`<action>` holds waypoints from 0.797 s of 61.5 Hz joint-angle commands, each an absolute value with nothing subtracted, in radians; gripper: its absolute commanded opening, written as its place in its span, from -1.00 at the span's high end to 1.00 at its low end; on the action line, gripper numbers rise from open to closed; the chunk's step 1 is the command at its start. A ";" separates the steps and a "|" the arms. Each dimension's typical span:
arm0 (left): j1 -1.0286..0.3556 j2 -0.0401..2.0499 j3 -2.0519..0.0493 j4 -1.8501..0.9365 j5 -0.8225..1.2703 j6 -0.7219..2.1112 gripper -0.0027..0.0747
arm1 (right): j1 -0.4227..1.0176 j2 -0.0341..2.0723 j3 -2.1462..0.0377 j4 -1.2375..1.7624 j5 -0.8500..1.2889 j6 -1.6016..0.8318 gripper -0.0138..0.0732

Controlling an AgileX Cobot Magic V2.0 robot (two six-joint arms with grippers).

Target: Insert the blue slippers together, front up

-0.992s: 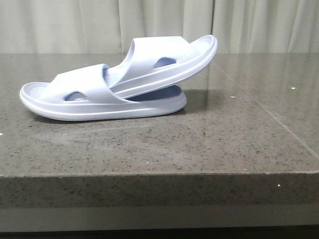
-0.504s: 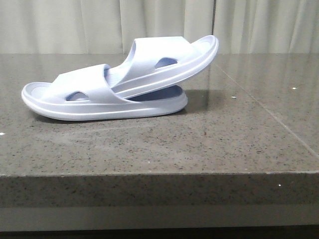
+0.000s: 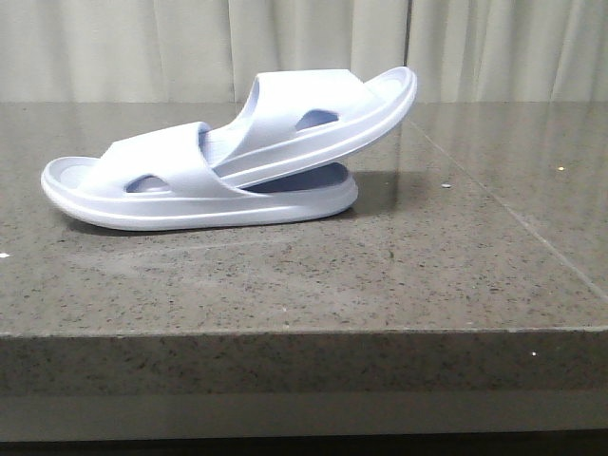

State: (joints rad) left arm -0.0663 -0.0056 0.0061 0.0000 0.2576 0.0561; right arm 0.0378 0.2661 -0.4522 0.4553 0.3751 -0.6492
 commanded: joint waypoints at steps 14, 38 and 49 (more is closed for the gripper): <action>-0.074 -0.029 0.025 0.000 0.130 0.048 0.98 | 0.039 0.274 -0.476 0.469 0.297 -0.656 0.82; -0.074 -0.029 0.025 0.000 0.130 0.048 0.98 | 0.039 0.274 -0.476 0.469 0.297 -0.656 0.82; -0.074 -0.029 0.025 0.000 0.130 0.048 0.98 | 0.039 0.274 -0.476 0.469 0.297 -0.656 0.82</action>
